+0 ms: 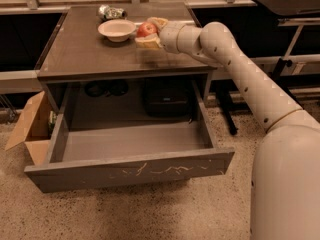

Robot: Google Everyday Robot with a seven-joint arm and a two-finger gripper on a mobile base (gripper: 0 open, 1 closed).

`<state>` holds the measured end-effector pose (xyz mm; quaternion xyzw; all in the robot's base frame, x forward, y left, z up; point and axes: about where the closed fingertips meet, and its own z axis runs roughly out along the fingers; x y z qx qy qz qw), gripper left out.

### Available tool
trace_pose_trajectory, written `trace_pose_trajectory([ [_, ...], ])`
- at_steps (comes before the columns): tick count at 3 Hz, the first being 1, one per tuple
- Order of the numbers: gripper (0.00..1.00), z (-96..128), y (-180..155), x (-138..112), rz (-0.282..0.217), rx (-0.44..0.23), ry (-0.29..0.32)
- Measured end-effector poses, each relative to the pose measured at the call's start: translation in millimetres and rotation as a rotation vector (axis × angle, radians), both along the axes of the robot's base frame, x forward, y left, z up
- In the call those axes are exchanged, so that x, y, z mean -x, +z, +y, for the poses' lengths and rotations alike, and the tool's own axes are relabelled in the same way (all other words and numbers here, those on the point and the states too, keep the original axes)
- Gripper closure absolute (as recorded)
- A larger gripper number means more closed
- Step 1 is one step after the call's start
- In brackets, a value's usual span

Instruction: Pick 7up can from middle drawer and place on counter

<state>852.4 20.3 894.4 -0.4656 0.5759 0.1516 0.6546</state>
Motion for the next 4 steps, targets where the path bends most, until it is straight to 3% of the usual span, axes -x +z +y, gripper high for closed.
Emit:
trace_pose_trajectory([
  [1,0.73,-3,-7,-4,0.028,-0.062,-0.067],
  [2,0.5,-7,-11,-4,0.041,-0.09,-0.096],
  [3,0.19,-14,-14,0,0.043,-0.114,-0.097],
  [4,0.0,-18,-14,5,0.034,-0.137,-0.086],
])
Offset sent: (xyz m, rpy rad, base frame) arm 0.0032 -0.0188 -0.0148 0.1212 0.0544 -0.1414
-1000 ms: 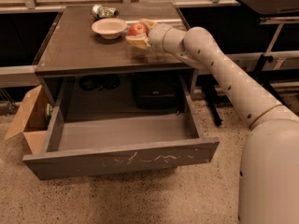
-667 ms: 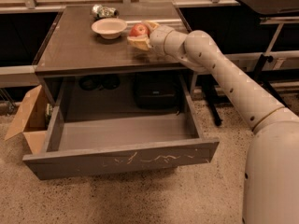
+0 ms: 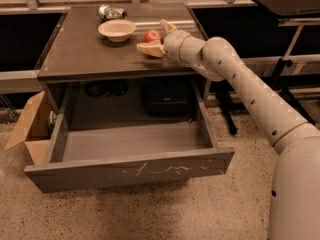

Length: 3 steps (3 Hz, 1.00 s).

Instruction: Pick 7up can from middle drawer and place on counter

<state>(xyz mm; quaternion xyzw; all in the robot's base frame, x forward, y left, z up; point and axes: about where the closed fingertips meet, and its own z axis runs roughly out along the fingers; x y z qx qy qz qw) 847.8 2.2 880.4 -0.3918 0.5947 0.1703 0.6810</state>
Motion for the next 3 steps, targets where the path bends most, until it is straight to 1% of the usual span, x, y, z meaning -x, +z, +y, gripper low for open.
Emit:
trace_pose_trajectory([
  [1,0.0,-12,5,6,-0.024,-0.05,0.008],
  [2,0.0,-28,15,16,-0.063,-0.092,-0.004],
  [3,0.0,-60,39,46,-0.143,-0.125,-0.07],
])
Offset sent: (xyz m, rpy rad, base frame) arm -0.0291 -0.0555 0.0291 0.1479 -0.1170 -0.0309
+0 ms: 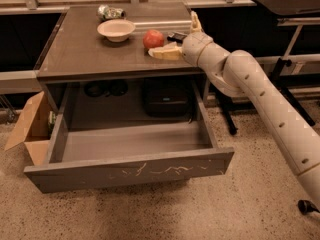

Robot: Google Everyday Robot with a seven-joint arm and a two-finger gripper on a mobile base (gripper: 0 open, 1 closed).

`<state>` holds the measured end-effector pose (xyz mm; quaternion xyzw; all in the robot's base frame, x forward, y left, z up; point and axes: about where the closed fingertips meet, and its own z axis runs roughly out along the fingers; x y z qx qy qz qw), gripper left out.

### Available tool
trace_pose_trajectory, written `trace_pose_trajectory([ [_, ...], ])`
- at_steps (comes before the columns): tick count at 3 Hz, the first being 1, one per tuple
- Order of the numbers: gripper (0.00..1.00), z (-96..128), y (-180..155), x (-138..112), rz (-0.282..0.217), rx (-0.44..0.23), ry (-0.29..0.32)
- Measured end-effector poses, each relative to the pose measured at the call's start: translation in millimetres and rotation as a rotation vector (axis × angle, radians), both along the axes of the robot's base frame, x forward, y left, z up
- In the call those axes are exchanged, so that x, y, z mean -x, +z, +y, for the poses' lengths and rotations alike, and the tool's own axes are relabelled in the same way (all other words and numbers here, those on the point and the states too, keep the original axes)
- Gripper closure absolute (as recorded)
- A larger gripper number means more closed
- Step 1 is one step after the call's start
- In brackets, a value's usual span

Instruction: Pick 7up can from middle drawer and place on counter

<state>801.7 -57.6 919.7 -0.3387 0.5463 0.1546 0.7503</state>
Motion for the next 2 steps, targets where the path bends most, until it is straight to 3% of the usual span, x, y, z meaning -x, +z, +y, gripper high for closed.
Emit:
trace_pose_trajectory([
  [2,0.0,-59,31,64,-0.111,-0.015,-0.128],
])
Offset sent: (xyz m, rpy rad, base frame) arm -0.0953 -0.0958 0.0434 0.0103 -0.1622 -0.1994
